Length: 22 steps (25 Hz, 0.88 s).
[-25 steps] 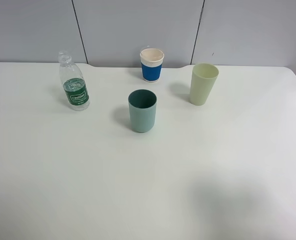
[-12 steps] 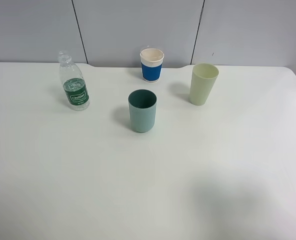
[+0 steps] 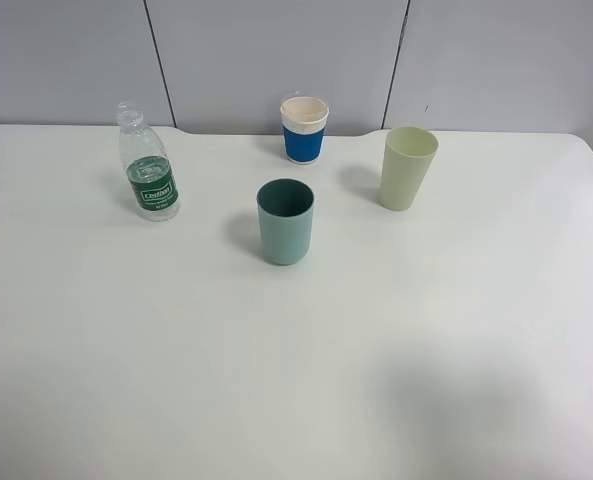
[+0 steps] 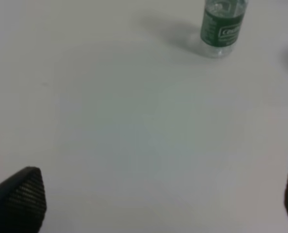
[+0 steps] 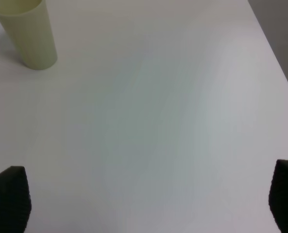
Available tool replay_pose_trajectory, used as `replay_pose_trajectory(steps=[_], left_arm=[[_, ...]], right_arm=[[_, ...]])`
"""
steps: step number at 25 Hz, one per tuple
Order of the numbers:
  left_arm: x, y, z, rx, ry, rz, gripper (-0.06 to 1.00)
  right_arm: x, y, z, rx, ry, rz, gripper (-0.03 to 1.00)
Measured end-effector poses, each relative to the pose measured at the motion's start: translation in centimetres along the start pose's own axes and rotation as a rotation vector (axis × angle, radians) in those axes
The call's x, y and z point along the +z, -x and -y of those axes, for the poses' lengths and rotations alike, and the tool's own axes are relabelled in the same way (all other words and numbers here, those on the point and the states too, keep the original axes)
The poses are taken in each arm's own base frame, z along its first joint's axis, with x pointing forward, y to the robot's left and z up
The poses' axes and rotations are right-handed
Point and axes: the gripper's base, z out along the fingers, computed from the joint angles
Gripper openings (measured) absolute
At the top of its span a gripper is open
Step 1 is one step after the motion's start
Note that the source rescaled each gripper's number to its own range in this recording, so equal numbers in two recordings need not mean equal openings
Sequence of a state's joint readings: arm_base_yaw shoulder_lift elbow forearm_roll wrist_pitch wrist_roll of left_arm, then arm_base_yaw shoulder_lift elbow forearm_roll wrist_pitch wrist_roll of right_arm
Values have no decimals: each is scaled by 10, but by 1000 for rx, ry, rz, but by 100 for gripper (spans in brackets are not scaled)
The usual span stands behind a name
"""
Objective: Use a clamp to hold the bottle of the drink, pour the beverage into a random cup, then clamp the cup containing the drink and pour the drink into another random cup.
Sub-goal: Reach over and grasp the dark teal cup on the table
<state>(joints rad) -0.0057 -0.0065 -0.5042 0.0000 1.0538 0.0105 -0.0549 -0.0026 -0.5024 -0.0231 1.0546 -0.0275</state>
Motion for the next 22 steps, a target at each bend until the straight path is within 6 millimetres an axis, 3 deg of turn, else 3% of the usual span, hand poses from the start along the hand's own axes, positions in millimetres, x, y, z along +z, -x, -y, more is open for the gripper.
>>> replay_pose_trajectory(steps=[22], left_arm=[[0,0,0,-1,0,0,100]], right_arm=[[0,0,0,0,0,0,95]])
